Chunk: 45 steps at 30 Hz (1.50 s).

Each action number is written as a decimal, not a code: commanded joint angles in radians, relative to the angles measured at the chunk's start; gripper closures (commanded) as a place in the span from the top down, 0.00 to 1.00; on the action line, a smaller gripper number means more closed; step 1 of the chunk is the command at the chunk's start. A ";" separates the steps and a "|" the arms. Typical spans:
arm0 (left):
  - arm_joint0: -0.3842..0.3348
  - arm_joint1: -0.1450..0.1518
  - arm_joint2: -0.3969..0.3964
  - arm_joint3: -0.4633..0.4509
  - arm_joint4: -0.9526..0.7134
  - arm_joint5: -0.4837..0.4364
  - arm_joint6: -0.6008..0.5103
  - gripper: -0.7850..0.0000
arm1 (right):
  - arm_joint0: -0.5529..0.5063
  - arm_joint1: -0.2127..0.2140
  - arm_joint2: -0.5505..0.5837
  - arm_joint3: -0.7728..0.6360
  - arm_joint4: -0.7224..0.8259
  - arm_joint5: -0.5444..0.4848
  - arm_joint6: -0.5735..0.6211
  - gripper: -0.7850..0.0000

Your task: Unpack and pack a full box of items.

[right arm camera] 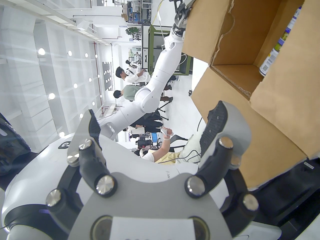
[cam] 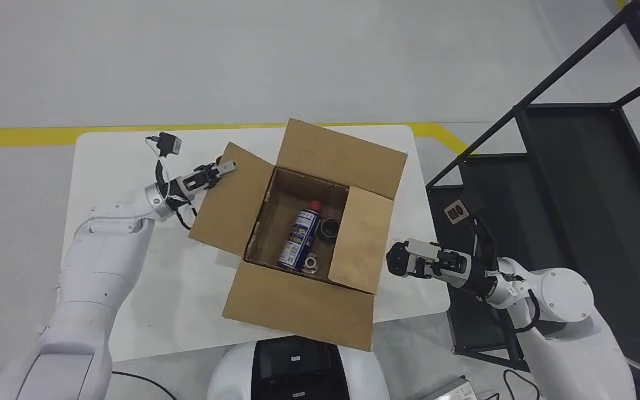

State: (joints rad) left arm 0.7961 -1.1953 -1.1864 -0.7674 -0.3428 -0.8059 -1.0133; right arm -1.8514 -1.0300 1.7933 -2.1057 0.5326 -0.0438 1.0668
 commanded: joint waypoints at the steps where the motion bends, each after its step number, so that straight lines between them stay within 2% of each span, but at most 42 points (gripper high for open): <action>1: 0.038 0.013 -0.035 -0.019 0.007 -0.017 0.041 0.00 | 0.000 0.000 0.000 0.000 0.000 0.000 0.000 1.00; 6: 0.153 0.044 -0.121 -0.105 0.051 -0.036 0.164 0.00 | 0.000 0.000 0.000 0.000 0.000 0.000 0.000 1.00; 18: 0.477 0.101 -0.339 -0.476 0.200 0.058 0.399 0.00 | 0.000 0.000 0.000 0.000 0.000 0.000 0.000 1.00; 21: 0.526 0.107 -0.378 -0.534 0.226 0.087 0.439 0.00 | 0.000 0.000 0.000 0.000 0.000 0.000 0.000 1.00; 25: 0.555 0.111 -0.400 -0.571 0.233 0.107 0.461 0.00 | 0.000 0.000 0.000 0.000 0.000 0.000 0.000 1.00; 26: 0.560 0.111 -0.402 -0.577 0.235 0.109 0.468 0.20 | 0.000 0.000 0.000 0.000 0.000 0.000 0.000 1.00; 27: 0.563 0.111 -0.404 -0.581 0.235 0.110 0.475 0.47 | 0.000 0.000 0.000 0.000 0.000 0.000 0.000 1.00; 28: 0.565 0.111 -0.406 -0.583 0.235 0.112 0.482 0.91 | 0.000 0.000 0.000 0.000 0.000 0.000 0.000 1.00; 29: 0.565 0.111 -0.407 -0.584 0.231 0.115 0.488 1.00 | 0.000 0.000 0.000 0.000 0.000 0.000 0.000 1.00; 34: 0.566 0.114 -0.436 -0.619 0.208 0.106 0.509 1.00 | 0.000 0.000 0.000 0.000 0.000 0.000 0.000 1.00; 39: 0.574 0.125 -0.490 -0.726 0.207 0.133 0.482 1.00 | 0.000 0.000 0.000 0.000 0.000 0.000 0.000 1.00; 42: 0.550 0.135 -0.494 -0.796 0.166 0.193 0.361 1.00 | 0.000 0.000 0.000 0.000 0.000 0.000 0.000 1.00; 45: 0.475 0.146 -0.462 -0.832 0.096 0.268 0.161 1.00 | 0.000 0.000 0.000 0.000 0.000 0.000 0.000 1.00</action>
State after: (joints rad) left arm 1.3020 -1.0525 -1.6645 -1.5921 -0.2247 -0.5666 -0.7619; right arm -1.8514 -1.0300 1.7933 -2.1057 0.5326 -0.0438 1.0668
